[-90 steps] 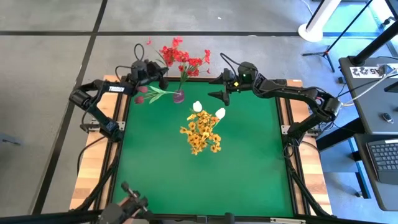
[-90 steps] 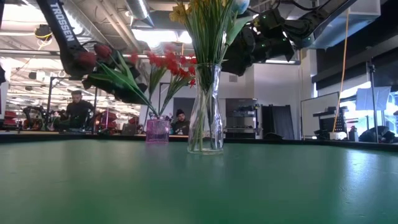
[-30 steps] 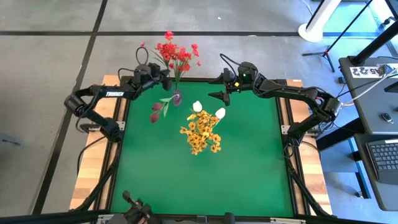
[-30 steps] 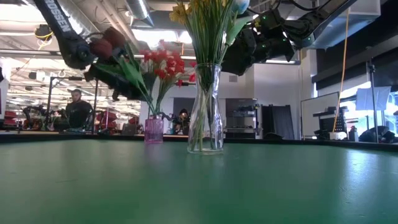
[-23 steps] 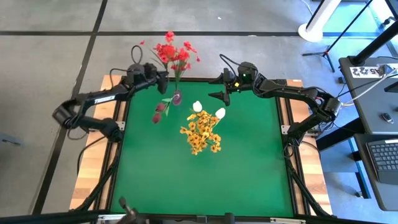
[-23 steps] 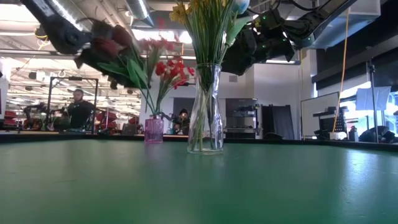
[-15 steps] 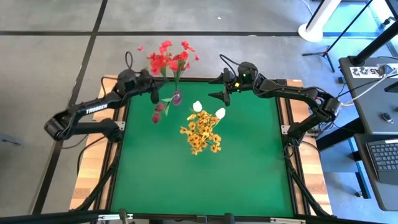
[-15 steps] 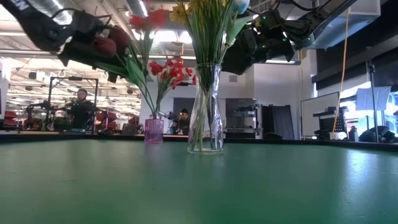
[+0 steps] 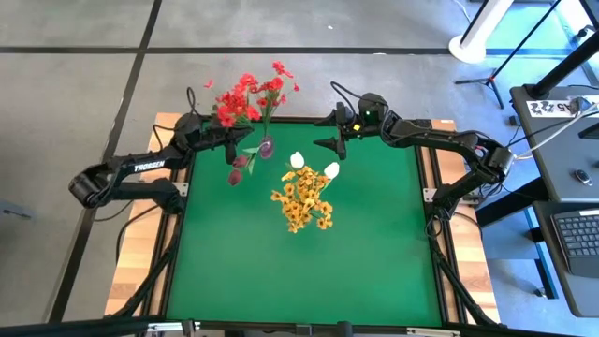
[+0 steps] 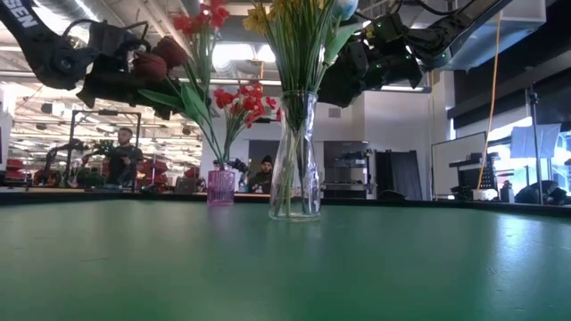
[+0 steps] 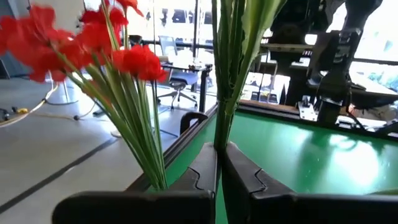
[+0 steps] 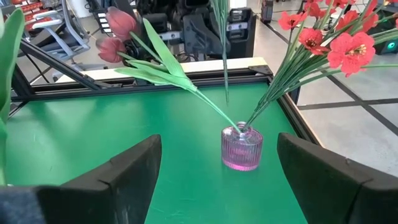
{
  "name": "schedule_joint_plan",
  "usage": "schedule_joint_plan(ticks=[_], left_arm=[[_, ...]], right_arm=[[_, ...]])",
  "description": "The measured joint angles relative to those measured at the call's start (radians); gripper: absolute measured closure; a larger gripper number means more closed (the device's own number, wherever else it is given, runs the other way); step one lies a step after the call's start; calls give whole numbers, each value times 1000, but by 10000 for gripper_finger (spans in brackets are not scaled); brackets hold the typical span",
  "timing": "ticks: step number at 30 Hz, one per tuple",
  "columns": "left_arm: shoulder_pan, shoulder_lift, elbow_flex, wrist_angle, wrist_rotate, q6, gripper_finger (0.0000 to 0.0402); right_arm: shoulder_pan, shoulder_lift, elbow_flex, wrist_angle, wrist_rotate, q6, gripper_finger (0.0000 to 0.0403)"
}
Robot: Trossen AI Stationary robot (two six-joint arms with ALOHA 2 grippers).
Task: Sort flowers into vase by color
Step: Put the red flowers into the pink vase
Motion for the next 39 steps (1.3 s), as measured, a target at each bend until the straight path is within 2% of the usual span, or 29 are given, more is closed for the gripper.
schedule_joint_plan(ticks=[7,12,15,25,39], left_arm=[[-10,151,0,111,-11,-30,401],[-33,260,-1,240,-112,-54,401],[-44,302,-1,294,-118,-55,401],[-45,380,-1,278,-135,-52,401],[-65,382,-1,151,-149,-4,401]], right_arm=[[0,0,0,0,0,0,84],[0,0,0,0,0,0,84],[0,0,0,0,0,0,84],[0,0,0,-2,0,-5,84],[0,0,0,-1,0,-15,84]])
